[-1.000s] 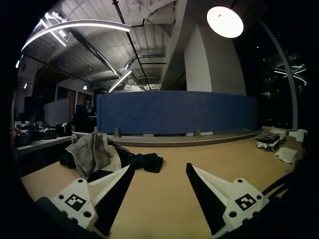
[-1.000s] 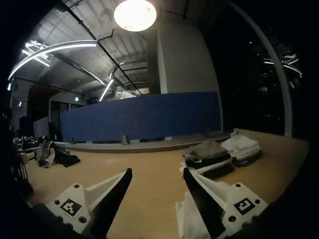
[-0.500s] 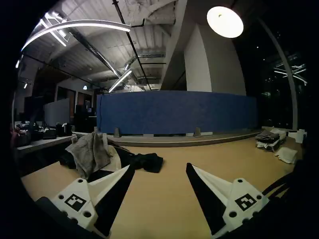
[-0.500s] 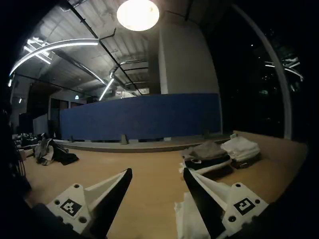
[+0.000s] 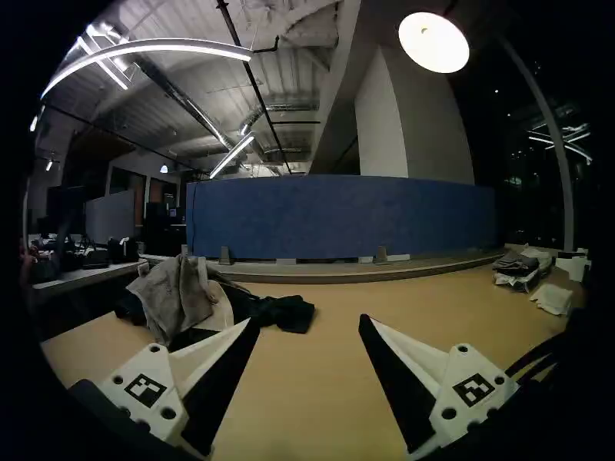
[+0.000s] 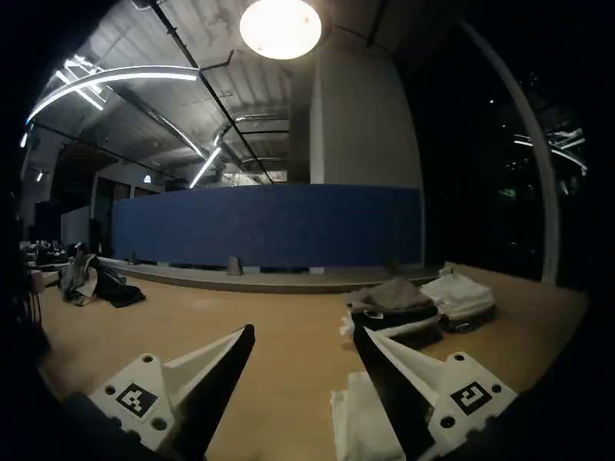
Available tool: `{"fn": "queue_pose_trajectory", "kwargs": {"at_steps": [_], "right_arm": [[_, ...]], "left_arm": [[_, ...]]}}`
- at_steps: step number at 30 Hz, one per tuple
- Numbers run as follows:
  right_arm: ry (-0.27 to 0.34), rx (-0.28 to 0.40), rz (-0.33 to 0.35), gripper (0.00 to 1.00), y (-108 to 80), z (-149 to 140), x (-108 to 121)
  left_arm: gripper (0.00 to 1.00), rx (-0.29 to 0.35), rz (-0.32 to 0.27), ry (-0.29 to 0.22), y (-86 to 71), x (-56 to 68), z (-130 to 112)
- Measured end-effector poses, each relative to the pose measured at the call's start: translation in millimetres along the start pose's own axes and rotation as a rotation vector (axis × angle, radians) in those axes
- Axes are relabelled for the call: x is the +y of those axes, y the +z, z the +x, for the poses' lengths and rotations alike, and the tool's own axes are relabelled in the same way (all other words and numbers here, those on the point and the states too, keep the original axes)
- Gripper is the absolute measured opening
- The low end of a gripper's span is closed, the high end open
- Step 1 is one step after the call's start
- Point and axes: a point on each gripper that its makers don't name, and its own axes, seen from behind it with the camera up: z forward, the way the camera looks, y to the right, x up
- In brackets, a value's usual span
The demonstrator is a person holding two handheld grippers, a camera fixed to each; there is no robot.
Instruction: Fold towel
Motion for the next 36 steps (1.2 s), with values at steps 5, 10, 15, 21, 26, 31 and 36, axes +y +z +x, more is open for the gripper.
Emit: {"fn": "queue_pose_trajectory", "kwargs": {"at_steps": [5,10,15,21,26,31,36], "right_arm": [[-0.001,0.000,0.000,1.00,0.2,2.1,0.6],[-0.002,0.000,0.008,1.00,-0.2,1.7,-0.3],[-0.002,0.000,0.014,1.00,-0.6,1.6,-2.6],[-0.001,0.000,0.014,1.00,-0.7,0.7,-2.8],[-0.001,0.000,0.014,1.00,-0.6,0.4,-2.3],[-0.001,0.000,0.014,1.00,-0.4,0.9,-2.2],[-0.002,0.000,0.014,1.00,-0.2,1.0,-2.3]], "left_arm": [[0.96,0.000,0.000,0.000,-0.4,0.3,-0.1],[0.96,0.000,0.000,0.000,-0.6,0.0,0.0],[0.96,0.000,0.000,0.000,-0.4,0.0,0.1],[0.96,0.000,0.000,0.000,-0.7,-0.3,-0.2],[0.96,0.000,0.000,0.000,-1.2,-0.4,-0.4],[0.96,0.000,0.000,0.000,-1.5,-0.6,-0.4],[0.96,0.000,0.000,0.000,-2.1,-0.6,-0.4]]}}
